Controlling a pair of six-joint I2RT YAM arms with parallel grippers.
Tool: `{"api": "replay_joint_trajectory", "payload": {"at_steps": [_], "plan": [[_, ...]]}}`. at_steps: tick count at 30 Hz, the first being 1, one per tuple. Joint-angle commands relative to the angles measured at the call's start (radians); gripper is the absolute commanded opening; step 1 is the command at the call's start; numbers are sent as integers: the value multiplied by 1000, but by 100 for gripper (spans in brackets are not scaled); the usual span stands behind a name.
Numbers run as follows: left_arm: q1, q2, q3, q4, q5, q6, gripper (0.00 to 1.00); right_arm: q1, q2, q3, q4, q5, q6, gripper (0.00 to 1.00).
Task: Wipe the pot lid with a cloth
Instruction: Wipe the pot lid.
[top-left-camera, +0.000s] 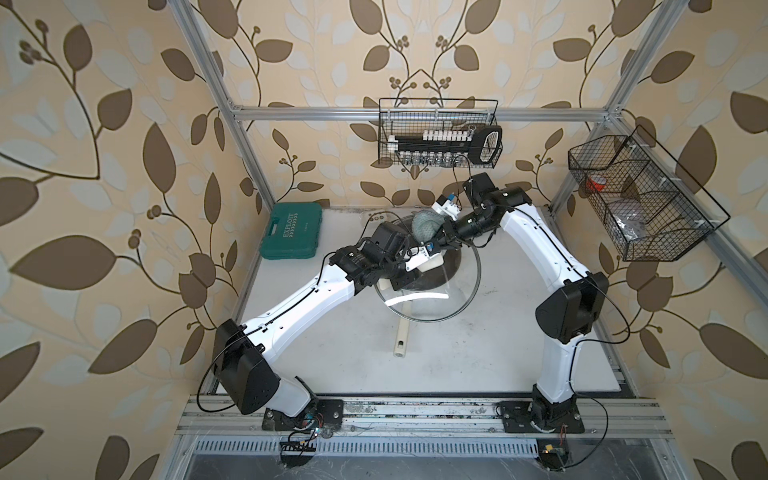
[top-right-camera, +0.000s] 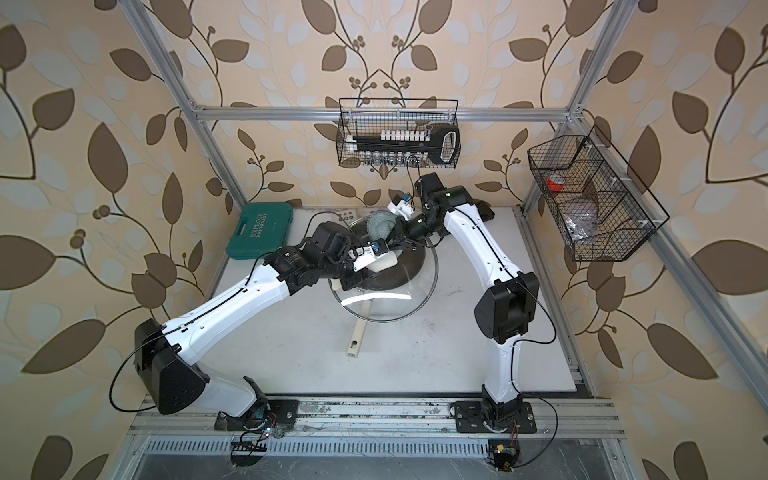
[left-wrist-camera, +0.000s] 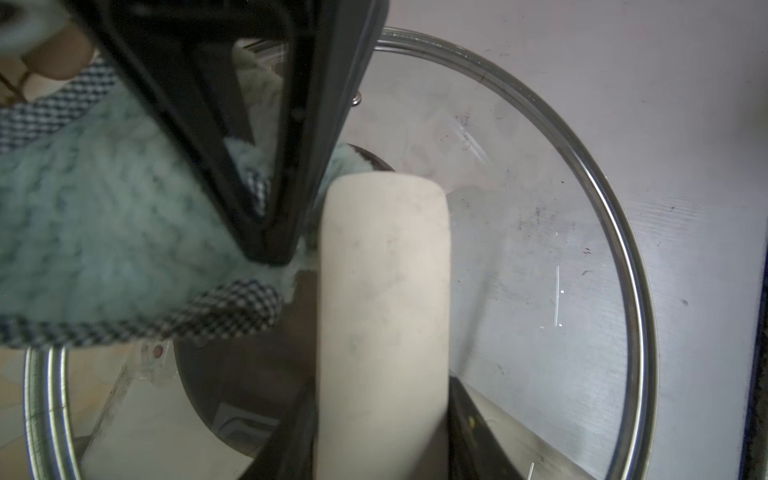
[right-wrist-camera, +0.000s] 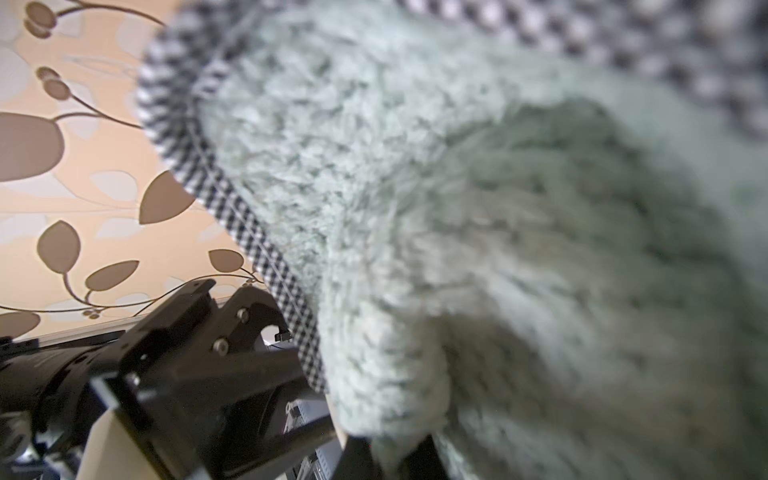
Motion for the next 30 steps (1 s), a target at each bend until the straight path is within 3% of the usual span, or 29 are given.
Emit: {"api": "replay_joint_trajectory", "payload": {"at_steps": [1, 7, 14, 20, 30], "plan": [[-8, -156, 20, 312, -57, -95, 0, -14, -96, -70, 11, 11, -27, 0], [-8, -214, -30, 356, -111, -125, 0, -33, -184, -193, 8, 11, -49, 0], [-8, -220, -9, 325, -57, -118, 0, -29, -161, -157, 18, -4, -41, 0], [-11, -223, -19, 329, -26, -118, 0, -16, -64, -15, 41, -4, 2, 0], [-22, -204, -15, 359, -20, -119, 0, 71, 219, 397, 1, -22, 89, 0]]}}
